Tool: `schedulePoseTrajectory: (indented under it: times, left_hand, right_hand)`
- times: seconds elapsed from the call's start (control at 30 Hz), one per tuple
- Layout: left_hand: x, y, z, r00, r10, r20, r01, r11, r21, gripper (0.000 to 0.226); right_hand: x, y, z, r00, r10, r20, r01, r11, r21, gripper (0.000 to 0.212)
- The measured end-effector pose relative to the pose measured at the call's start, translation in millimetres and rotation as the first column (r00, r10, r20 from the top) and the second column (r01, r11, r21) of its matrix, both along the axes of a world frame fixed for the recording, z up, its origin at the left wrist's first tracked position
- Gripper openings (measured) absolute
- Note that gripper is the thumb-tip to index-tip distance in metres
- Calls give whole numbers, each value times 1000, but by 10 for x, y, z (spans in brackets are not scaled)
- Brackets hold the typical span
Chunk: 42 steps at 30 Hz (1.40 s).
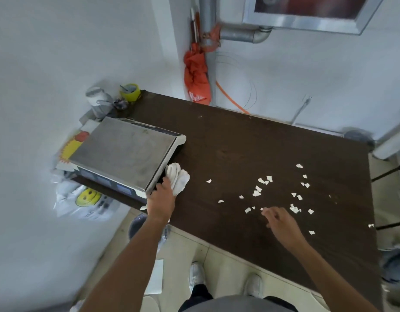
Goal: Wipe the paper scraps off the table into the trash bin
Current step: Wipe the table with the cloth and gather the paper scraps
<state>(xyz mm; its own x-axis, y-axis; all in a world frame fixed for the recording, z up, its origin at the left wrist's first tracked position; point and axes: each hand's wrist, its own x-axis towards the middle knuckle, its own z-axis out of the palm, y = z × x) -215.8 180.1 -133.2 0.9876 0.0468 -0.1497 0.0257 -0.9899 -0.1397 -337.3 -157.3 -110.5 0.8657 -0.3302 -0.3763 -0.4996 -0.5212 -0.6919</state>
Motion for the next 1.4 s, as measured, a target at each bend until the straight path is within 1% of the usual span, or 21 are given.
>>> schedulePoseTrajectory:
  times: [0.1,0.23,0.3,0.47,0.6,0.7,0.83,0.9,1.03,1.17,1.27,1.4]
  left_hand:
    - [-81,-148,63,999,46,2,-46,996,-82,71]
    - [-120,-344,124,980,196,-14,-196,966,-170,75]
    - [-157,-462,113,978,203,-40,-207,956,-207,73]
    - [-200,-886,79,990,120,-71,-135,953,-272,74]
    - [-244,-1270,110,997,38,-74,-57,958,-281,75]
    - [-361,-1535,102,995,-60,-77,33,949,-313,73]
    - [-578,-1860,47,972,-224,-71,184,914,-361,72]
    - [-640,-1959,25,961,-269,-62,225,894,-387,71]
    - [-578,-2008,108,961,-277,-12,247,875,-417,70]
    - [-288,-1887,313,964,-265,35,254,867,-430,65]
    - [-41,-1698,445,977,-205,53,207,878,-431,60]
    - [176,-1379,466,992,-117,42,124,911,-393,59]
  right_hand:
    - [-81,-72,-25,999,1,-43,-1,1000,-2,39]
    - [-165,-125,2,999,4,-48,-4,1000,-8,34]
    - [-199,-152,-2,999,-3,-46,3,1000,2,35]
    - [-285,-195,57,999,-15,-29,16,1000,22,40]
    - [-354,-272,99,999,-46,-3,46,999,19,41]
    - [-409,-355,84,998,-60,-8,60,998,23,41]
    - [-469,-431,66,994,-106,-14,107,994,39,41]
    - [-487,-451,56,993,-113,-29,115,992,52,44]
    - [-477,-473,100,994,-109,-31,110,993,36,44]
    - [-405,-468,147,994,-104,-11,105,994,31,47]
    - [-357,-448,124,994,-109,-10,109,994,23,50]
    - [-338,-369,161,997,-73,-41,74,997,37,40]
